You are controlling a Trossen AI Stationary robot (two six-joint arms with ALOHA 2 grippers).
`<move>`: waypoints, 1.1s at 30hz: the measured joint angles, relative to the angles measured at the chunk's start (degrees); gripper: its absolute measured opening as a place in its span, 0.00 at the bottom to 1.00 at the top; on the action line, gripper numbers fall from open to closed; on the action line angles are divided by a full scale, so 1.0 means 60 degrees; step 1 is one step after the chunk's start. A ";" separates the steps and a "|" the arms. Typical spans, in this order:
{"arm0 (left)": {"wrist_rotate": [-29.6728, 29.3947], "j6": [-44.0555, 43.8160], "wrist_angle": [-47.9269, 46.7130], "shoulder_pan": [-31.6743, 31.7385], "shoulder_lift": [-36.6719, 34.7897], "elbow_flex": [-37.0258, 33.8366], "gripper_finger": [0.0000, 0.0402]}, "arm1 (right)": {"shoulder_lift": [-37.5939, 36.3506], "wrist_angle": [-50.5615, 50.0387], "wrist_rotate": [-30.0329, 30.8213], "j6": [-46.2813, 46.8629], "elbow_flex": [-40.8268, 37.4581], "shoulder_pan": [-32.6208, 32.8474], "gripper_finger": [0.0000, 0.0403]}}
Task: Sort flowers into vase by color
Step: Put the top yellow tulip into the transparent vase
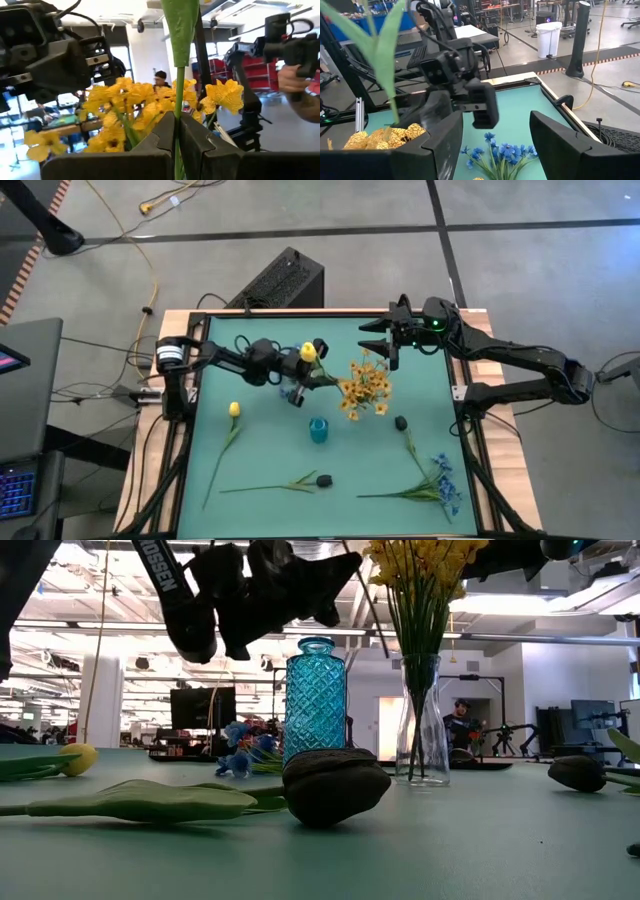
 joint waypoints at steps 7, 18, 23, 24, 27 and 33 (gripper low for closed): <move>-0.0471 0.0000 -0.0290 0.0471 -0.0165 0.0000 0.00 | 0.0000 0.0001 0.0000 -0.0004 0.0000 0.0000 0.63; -0.1963 -0.0132 -0.0137 -0.0038 -0.0172 0.0000 0.00 | 0.0000 0.0005 -0.0001 -0.0084 0.0001 0.0000 0.63; -0.2428 0.0571 -0.0124 -0.0625 -0.0172 0.0000 0.00 | 0.0000 0.0016 -0.0001 -0.0097 0.0001 0.0000 0.63; -0.2534 0.0680 -0.0099 -0.0688 -0.0172 0.0000 0.00 | 0.0001 0.0016 -0.0001 -0.0098 0.0001 0.0000 0.63; -0.2893 0.0750 -0.0054 -0.0762 -0.0172 0.0000 0.00 | 0.0000 0.0016 0.0000 -0.0095 0.0001 0.0000 0.63; -0.3416 0.1184 -0.0492 -0.0876 -0.0165 0.0000 0.00 | 0.0001 0.0019 -0.0002 -0.0016 0.0001 0.0000 0.63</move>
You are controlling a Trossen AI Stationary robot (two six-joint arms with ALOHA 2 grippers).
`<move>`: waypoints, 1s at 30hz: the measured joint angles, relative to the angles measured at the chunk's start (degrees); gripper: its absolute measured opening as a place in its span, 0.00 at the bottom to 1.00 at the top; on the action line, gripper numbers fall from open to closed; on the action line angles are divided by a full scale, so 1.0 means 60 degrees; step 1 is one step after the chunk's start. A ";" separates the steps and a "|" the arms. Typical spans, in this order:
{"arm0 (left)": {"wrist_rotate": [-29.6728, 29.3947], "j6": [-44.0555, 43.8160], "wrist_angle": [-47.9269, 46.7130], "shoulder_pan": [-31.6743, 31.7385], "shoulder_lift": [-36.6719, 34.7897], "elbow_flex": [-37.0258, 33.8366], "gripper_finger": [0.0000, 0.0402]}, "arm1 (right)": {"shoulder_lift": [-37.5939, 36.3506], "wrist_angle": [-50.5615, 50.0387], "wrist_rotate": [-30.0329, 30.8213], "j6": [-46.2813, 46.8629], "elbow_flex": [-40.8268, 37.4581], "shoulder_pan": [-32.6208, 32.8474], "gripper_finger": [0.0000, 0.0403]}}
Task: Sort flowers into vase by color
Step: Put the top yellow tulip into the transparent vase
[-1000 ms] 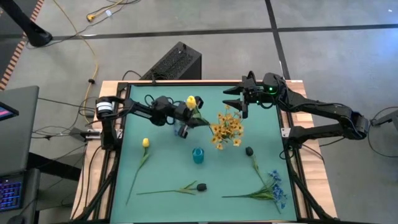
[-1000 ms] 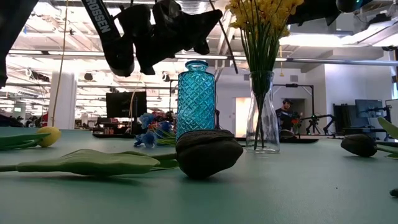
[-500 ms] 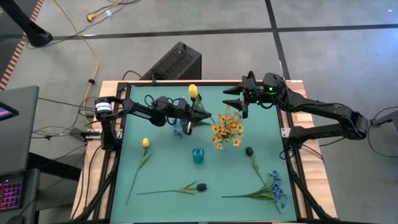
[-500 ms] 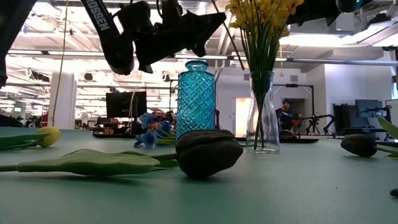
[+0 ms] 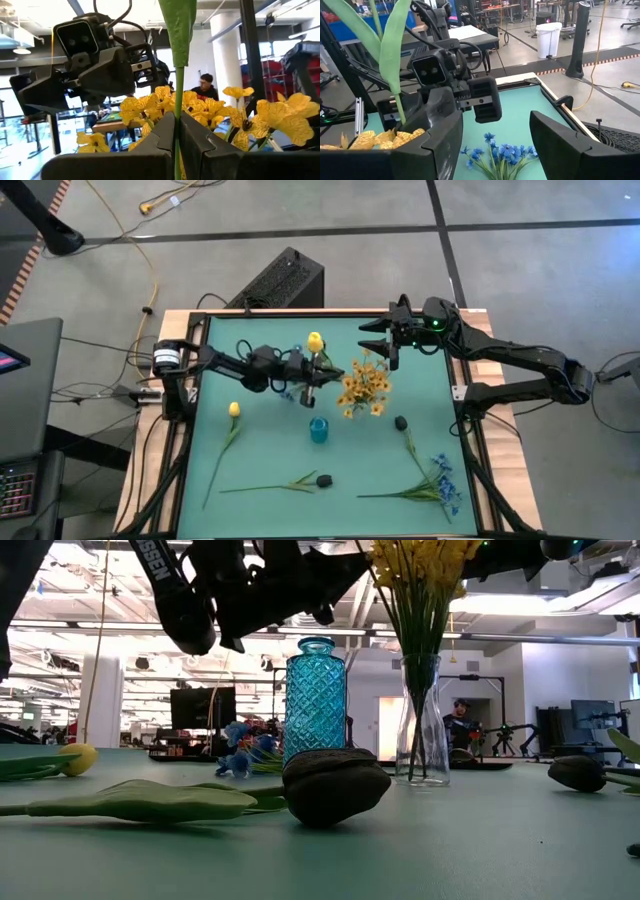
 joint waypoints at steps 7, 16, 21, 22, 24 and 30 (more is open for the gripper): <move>-0.0091 0.0587 -0.0405 -0.0196 0.0004 0.0000 0.00 | -0.0001 0.0004 -0.0002 0.0005 0.0000 0.0000 0.63; -0.0305 0.0936 -0.1018 -0.0360 0.0011 -0.0004 0.00 | -0.0001 0.0007 -0.0002 0.0002 0.0000 0.0000 0.63; -0.0320 0.1068 -0.1485 -0.0370 0.0011 -0.0007 0.00 | -0.0001 0.0007 -0.0002 0.0002 0.0000 0.0000 0.63; -0.0333 0.1096 -0.1518 -0.0370 0.0011 -0.0007 0.00 | 0.0002 0.0008 -0.0002 0.0001 0.0000 0.0000 0.63; -0.0333 0.1097 -0.1627 -0.0374 0.0006 -0.0007 0.00 | 0.0003 0.0015 -0.0002 0.0002 0.0000 0.0000 0.63; -0.0390 0.0670 -0.1266 -0.0356 0.0585 0.0065 0.00 | 0.0003 0.0015 -0.0002 0.0002 0.0000 0.0000 0.63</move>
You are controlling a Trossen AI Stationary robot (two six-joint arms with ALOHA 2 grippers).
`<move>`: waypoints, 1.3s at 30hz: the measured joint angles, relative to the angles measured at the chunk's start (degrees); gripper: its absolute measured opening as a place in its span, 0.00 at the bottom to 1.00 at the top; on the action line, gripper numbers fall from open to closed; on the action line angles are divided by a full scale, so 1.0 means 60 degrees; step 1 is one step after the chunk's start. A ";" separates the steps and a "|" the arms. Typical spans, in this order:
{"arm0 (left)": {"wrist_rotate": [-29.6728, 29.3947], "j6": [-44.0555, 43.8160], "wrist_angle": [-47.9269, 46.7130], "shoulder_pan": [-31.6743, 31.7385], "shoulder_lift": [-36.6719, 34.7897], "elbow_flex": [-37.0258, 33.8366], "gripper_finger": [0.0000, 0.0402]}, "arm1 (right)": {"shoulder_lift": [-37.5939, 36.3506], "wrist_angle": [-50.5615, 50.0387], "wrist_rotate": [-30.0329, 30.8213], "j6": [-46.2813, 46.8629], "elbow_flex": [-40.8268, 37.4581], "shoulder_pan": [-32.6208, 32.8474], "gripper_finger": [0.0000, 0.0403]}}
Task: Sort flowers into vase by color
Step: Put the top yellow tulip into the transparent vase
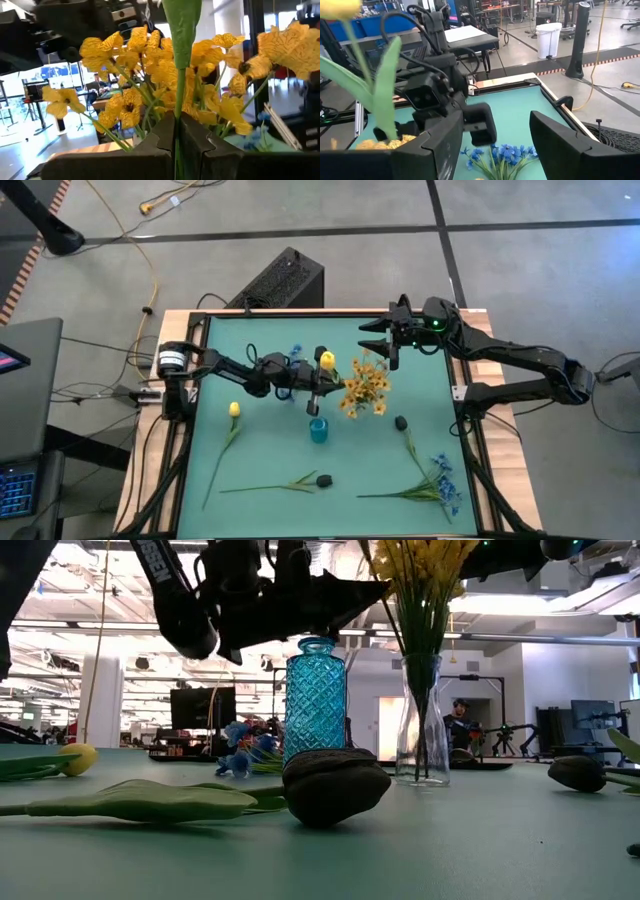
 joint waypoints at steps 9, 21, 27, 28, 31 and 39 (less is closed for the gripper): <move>0.0113 -0.0273 0.0170 0.0044 0.0639 0.0016 0.00 | 0.0000 0.0011 0.0000 0.0000 0.0000 -0.0004 0.63; 0.0128 -0.0517 0.0277 0.0375 0.0643 0.0016 0.00 | 0.0000 -0.0103 0.0000 0.0064 0.0000 0.0000 0.63; 0.1037 -0.1075 -0.0039 0.0534 0.0073 -0.0048 0.00 | 0.0000 -0.1979 -0.0014 0.0842 0.0004 0.0342 0.63; 0.1123 -0.0990 -0.0335 0.0557 -0.0164 -0.0122 0.00 | 0.0000 -0.2468 0.0057 0.0862 0.0004 0.0545 0.63; 0.0871 -0.0184 -0.1890 0.0704 -0.1200 -0.0424 0.00 | 0.0001 -0.3693 0.0469 0.1258 0.0049 0.1350 0.63; -0.0779 0.1594 -0.5326 0.1125 -0.3743 -0.1186 0.00 | 0.0027 -0.7990 0.2180 0.3177 0.1462 0.4074 0.63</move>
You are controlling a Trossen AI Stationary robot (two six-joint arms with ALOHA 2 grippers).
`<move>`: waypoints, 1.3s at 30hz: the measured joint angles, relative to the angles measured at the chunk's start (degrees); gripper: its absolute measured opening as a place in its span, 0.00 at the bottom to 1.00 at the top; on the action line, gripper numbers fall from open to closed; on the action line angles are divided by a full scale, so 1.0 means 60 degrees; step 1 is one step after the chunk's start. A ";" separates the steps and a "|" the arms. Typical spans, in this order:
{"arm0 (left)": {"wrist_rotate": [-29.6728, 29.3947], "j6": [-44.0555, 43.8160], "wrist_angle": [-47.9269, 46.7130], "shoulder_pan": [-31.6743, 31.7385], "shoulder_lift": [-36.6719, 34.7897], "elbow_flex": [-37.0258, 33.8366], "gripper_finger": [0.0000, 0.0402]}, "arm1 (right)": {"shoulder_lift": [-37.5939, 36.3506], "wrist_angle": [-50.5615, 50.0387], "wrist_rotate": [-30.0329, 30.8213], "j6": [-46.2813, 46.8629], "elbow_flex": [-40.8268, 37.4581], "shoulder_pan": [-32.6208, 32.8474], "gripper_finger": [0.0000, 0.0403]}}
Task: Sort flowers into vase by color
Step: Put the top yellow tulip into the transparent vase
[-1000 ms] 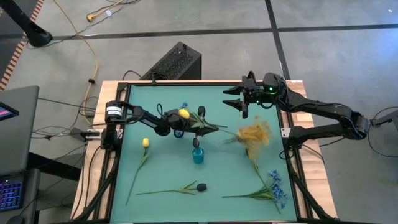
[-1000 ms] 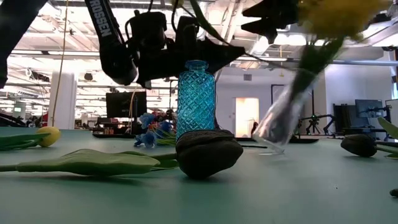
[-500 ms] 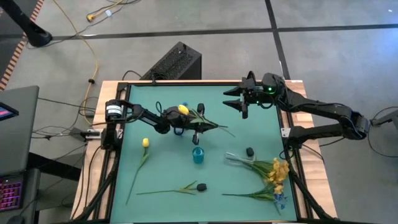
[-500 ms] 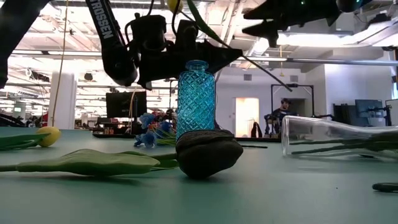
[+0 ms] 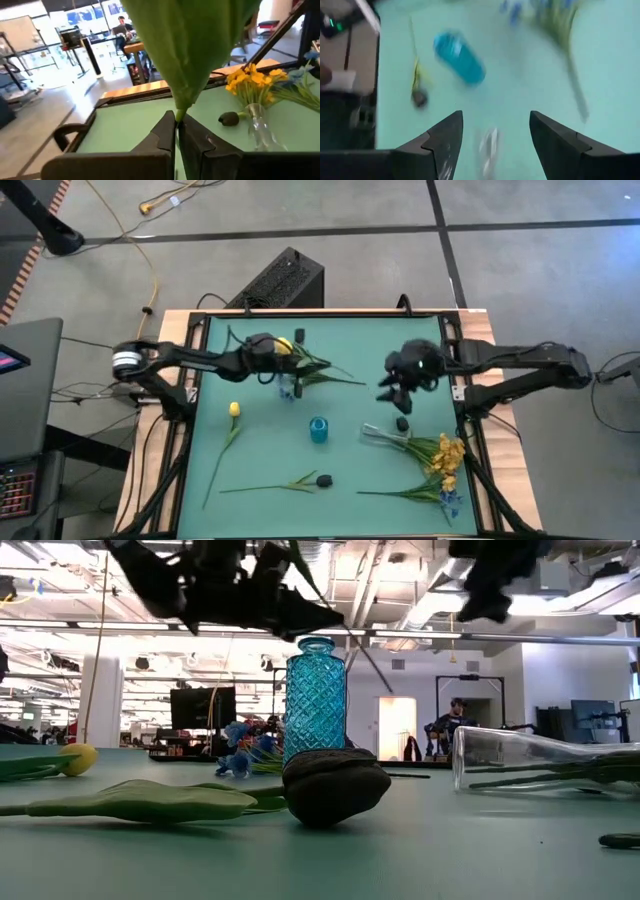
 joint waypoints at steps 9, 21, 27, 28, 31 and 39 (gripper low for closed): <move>-0.0019 -0.0584 0.2864 0.0358 -0.0805 -0.1972 0.00 | 0.0847 -0.1858 0.0600 0.3879 0.0039 0.2200 0.63; 0.0174 -0.0015 0.2903 0.0066 -0.0805 -0.2165 0.00 | 0.3872 -0.2071 -0.0131 0.4536 0.0032 0.2555 0.63; 0.0285 0.0148 0.2923 0.0074 -0.0805 -0.2165 0.00 | 0.4801 -0.2082 -0.0381 0.4412 0.0090 0.2747 0.63; 0.0284 0.0157 0.2923 0.0086 -0.0805 -0.2165 0.00 | 0.4933 -0.2113 -0.0380 0.4391 0.0090 0.2808 0.63; 0.0281 0.0214 0.2889 0.0088 -0.0805 -0.2165 0.00 | 0.5367 -0.2149 -0.0355 0.4057 0.0101 0.2971 0.63; 0.0452 0.0203 0.2832 0.0088 -0.0805 -0.2165 0.00 | 0.6637 -0.2054 -0.0180 0.3475 0.0101 0.3326 0.63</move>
